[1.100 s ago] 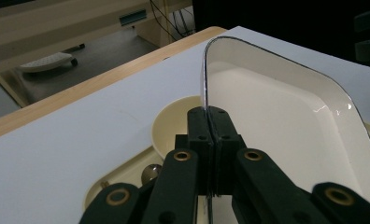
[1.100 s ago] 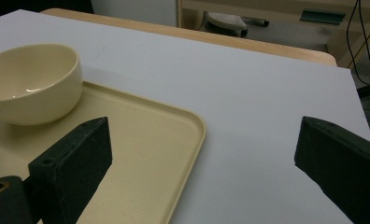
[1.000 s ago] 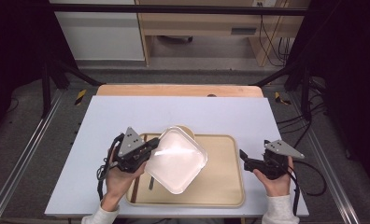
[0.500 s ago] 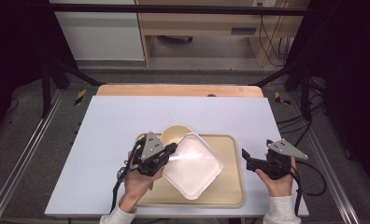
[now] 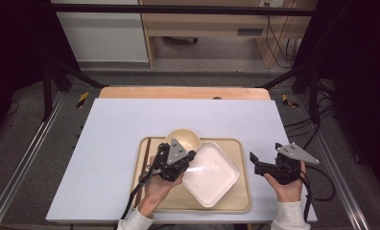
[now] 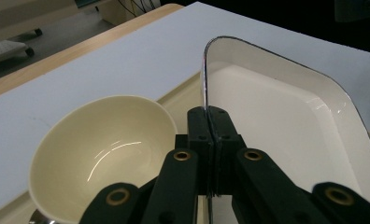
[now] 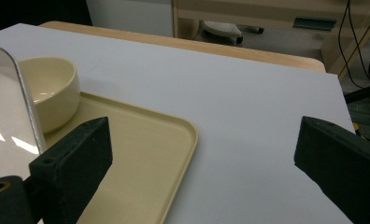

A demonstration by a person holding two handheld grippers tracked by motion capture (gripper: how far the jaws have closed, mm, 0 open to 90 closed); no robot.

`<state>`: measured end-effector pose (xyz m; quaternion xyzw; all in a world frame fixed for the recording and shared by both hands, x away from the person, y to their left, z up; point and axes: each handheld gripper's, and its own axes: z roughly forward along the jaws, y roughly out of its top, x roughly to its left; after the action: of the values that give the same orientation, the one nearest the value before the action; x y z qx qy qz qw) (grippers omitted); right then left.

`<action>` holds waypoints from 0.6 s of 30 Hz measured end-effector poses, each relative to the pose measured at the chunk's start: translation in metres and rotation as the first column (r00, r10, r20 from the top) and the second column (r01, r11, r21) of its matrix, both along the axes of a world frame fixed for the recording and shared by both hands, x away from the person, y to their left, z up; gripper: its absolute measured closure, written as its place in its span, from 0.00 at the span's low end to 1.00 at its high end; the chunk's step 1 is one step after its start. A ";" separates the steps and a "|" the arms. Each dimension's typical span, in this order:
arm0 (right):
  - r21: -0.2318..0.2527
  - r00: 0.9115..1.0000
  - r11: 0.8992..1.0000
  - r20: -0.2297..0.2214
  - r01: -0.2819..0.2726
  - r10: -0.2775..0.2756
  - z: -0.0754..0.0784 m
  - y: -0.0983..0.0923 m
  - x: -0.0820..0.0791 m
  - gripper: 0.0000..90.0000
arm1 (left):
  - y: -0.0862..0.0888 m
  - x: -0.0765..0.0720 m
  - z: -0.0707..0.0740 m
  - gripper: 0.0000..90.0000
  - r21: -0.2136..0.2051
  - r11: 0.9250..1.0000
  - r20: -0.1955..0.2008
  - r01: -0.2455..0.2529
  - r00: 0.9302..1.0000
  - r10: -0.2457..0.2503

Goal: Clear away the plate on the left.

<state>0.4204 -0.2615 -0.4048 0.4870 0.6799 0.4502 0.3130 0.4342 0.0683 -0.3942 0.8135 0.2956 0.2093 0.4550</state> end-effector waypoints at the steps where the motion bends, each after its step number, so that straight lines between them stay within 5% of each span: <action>1: 0.000 1.000 1.000 0.001 0.000 0.000 0.000 0.000 0.000 0.05 | -0.002 0.001 -0.002 0.99 0.002 1.000 -0.006 0.002 1.000 -0.001; 18: -0.001 1.000 1.000 -0.002 -0.006 0.006 -0.001 0.000 0.001 0.05 | -0.026 0.013 -0.023 0.99 0.023 1.000 -0.067 0.020 0.998 -0.018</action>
<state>0.4211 -0.2613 -0.4053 0.4851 0.6819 0.4504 0.3111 0.4475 0.0427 -0.4171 0.8282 0.3005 0.1811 0.4371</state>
